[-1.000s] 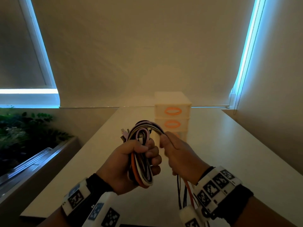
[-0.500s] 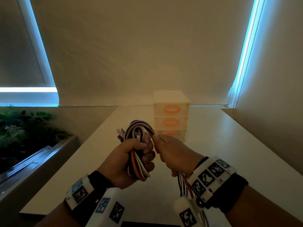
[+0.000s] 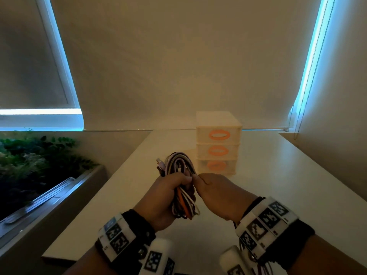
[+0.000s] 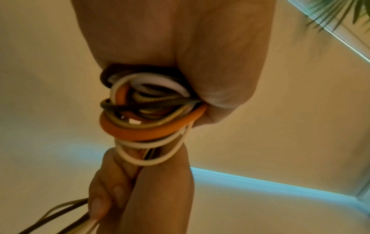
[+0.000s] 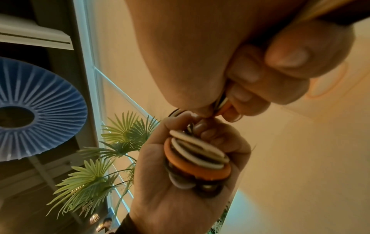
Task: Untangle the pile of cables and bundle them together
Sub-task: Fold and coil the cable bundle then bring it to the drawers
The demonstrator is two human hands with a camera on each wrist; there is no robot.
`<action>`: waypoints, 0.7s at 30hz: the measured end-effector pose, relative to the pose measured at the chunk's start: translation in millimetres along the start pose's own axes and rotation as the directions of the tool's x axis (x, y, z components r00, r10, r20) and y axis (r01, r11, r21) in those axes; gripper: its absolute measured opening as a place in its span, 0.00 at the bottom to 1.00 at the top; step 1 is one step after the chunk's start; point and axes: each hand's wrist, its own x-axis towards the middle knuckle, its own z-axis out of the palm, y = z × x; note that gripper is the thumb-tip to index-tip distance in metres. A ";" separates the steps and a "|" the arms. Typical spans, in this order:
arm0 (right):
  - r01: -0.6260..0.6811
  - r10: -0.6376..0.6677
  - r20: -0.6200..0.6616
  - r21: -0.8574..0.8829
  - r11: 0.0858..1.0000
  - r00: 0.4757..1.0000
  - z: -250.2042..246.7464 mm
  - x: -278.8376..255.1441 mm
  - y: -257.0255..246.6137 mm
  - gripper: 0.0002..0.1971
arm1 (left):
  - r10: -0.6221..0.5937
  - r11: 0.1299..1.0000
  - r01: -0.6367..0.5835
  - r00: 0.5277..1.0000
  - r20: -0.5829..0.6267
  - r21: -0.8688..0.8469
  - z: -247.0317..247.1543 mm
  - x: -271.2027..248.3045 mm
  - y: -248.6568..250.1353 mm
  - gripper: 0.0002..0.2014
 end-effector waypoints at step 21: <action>-0.254 0.149 0.325 0.309 0.917 0.934 -15.0 10.5 -7.4 0.26 | 0.157 0.971 -0.075 0.915 0.371 -0.226 -3.9 6.7 -1.0 0.31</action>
